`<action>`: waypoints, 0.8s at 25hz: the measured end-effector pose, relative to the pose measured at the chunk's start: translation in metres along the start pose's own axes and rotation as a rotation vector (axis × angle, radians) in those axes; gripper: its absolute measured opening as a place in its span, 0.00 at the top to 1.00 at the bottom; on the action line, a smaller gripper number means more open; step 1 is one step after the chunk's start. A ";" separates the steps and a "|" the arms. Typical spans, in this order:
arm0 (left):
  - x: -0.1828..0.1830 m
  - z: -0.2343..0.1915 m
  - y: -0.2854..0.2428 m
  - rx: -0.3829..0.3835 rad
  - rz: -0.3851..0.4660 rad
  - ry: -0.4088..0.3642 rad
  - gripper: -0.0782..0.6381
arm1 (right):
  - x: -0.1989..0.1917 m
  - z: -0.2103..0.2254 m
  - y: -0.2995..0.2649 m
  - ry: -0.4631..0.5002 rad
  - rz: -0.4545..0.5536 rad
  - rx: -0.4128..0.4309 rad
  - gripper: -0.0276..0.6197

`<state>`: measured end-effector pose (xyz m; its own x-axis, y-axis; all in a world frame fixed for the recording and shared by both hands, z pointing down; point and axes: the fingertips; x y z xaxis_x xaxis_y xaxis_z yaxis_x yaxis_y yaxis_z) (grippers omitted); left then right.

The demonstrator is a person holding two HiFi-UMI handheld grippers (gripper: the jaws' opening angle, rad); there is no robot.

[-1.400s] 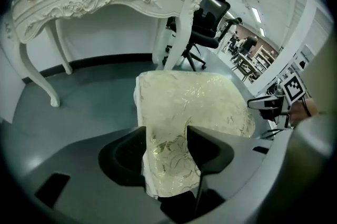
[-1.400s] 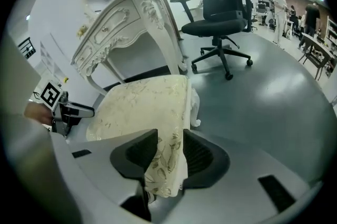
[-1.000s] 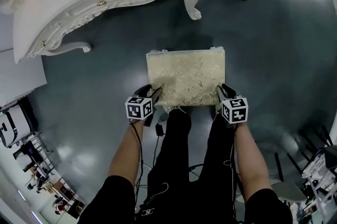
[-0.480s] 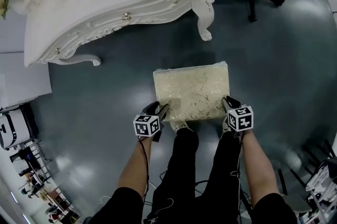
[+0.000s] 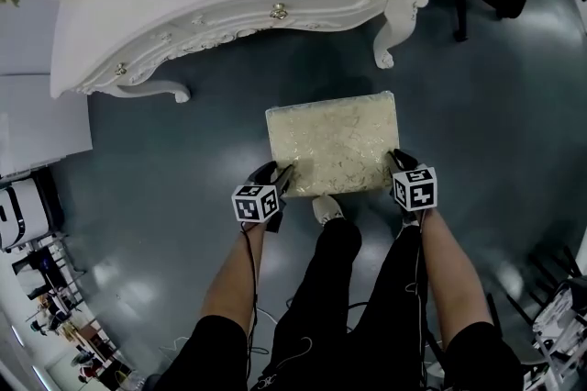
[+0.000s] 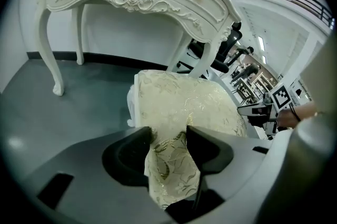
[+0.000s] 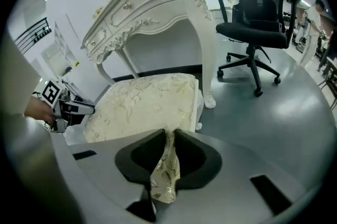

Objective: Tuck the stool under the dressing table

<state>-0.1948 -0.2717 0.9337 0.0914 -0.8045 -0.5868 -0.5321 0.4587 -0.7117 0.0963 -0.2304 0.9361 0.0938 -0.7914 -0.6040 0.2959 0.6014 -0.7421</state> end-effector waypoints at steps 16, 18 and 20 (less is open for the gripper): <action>0.070 -0.124 0.018 0.051 0.067 -0.055 0.57 | 0.056 -0.098 -0.080 0.027 0.008 0.002 0.83; 0.077 -0.135 0.017 0.052 0.084 -0.050 0.57 | 0.065 -0.104 -0.091 0.021 0.021 0.002 0.83; 0.083 -0.144 0.016 0.054 0.100 -0.040 0.57 | 0.074 -0.107 -0.101 0.018 0.037 -0.002 0.83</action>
<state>-0.3170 -0.3857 0.9293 0.0741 -0.7382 -0.6705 -0.4942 0.5568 -0.6677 -0.0282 -0.3383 0.9354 0.0872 -0.7666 -0.6362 0.2910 0.6304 -0.7197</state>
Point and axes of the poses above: the fingertips, and each gripper's own axes: y backward along the fingers, z to its right, x out of its top, and after that the axes turned 9 degrees about z, right-handed
